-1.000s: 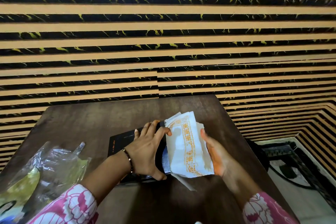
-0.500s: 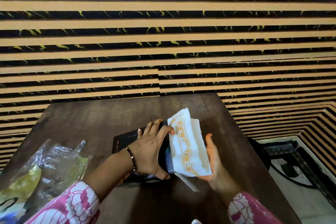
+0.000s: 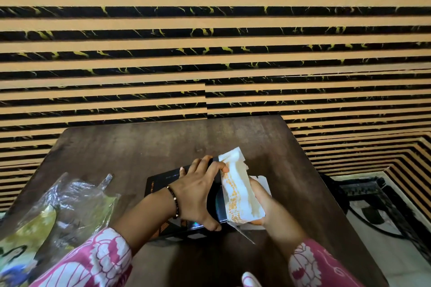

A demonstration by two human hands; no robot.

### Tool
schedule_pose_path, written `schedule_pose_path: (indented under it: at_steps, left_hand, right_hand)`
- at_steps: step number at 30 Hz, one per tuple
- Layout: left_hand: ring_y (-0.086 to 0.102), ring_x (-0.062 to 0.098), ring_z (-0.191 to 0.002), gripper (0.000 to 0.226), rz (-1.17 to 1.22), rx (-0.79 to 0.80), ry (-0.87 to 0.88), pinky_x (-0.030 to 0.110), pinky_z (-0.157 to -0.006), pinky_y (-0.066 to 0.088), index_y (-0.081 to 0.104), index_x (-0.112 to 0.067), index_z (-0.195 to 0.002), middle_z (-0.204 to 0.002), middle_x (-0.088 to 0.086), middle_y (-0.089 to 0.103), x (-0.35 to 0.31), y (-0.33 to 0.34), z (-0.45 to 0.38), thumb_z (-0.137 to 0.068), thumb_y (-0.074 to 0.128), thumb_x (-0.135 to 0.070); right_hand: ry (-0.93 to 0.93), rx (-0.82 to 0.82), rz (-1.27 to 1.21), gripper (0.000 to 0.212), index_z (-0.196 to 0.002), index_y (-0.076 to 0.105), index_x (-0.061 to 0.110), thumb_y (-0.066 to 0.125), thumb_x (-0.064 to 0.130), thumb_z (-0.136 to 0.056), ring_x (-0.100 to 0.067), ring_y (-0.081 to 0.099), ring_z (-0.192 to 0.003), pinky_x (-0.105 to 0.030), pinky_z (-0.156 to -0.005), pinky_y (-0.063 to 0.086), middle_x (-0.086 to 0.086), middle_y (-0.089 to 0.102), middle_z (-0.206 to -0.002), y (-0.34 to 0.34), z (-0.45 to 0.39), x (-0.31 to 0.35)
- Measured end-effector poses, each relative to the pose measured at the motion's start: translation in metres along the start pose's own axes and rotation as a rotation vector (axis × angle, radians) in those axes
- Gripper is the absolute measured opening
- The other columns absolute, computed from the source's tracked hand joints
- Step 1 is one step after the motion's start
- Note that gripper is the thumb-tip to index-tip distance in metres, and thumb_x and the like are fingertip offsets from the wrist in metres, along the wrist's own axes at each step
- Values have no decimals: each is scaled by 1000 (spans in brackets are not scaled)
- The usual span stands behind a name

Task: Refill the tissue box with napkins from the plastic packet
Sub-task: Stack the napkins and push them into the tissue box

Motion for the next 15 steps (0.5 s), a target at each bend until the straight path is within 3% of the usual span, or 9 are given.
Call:
schedule_pose_path:
  at_steps: [2,3,5,7,8,10,12,13,15]
  left_hand:
    - [4,30,-141,116,11,17,-25,65,-110,15,8,-36,-132,-149,3,12,6,5,1,-44,80,-57]
    - [6,30,-140,116,8,27,-30,64,-110,15,8,-36,-132,-148,3,13,7,7,1,-44,80,-57]
    - [10,32,-138,116,-23,51,-16,64,-109,15,7,-36,-130,-146,4,14,6,13,0,-43,81,-57]
    - [13,34,-137,117,-68,69,11,66,-109,15,6,-36,-130,-145,4,15,0,19,-3,-42,80,-58]
    - [12,35,-137,118,-87,79,20,67,-108,15,6,-36,-131,-146,4,14,-2,22,-5,-42,80,-59]
    - [10,36,-139,121,-108,86,19,68,-108,14,5,-36,-133,-148,6,13,-3,27,-8,-40,78,-60]
    - [11,36,-139,119,-109,74,7,67,-109,13,6,-36,-132,-148,8,13,1,28,-10,-40,78,-61]
    - [10,36,-139,118,-110,71,-3,67,-110,13,7,-36,-131,-149,9,13,3,29,-10,-40,78,-60]
    - [10,36,-140,117,-116,70,-10,65,-111,11,7,-35,-130,-149,9,13,5,29,-12,-41,78,-61]
  right_hand:
    - [21,-5,115,40,-112,53,14,42,47,-92,-18,66,-82,-30,-69,52,-6,64,-96,4,-2,21]
    - [-14,-20,224,43,-116,53,16,40,49,-92,-20,63,-86,-34,-74,51,-5,63,-103,4,-2,28]
    - [-227,-74,488,39,-129,47,22,48,36,-93,-10,58,-95,-27,-83,48,4,55,-119,2,-2,42]
    - [-466,37,773,45,-136,42,24,53,18,-92,-2,48,-116,-16,-94,41,12,46,-130,19,10,46]
    - [-544,68,929,47,-136,42,24,52,13,-91,-3,41,-123,-17,-100,36,12,45,-134,24,11,41]
    - [-633,-31,1312,49,-137,39,25,47,17,-90,-11,30,-136,-33,-112,29,6,39,-146,21,-1,26]
    - [-598,-139,1626,52,-142,31,28,41,31,-91,-15,8,-146,-42,-118,16,9,19,-157,11,-5,13]
    - [-617,-168,1680,51,-142,32,27,37,35,-92,-15,4,-147,-42,-118,10,9,17,-158,7,-5,10]
    - [-802,-141,1687,48,-134,45,23,34,35,-89,-16,14,-146,-40,-117,7,4,33,-153,18,4,6]
Point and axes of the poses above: each hand's wrist, its own z-axis away from the middle knuckle, its own y-axis out of the palm, x = y × z, the point moved 6 cm from there along -z, towards the middle knuckle
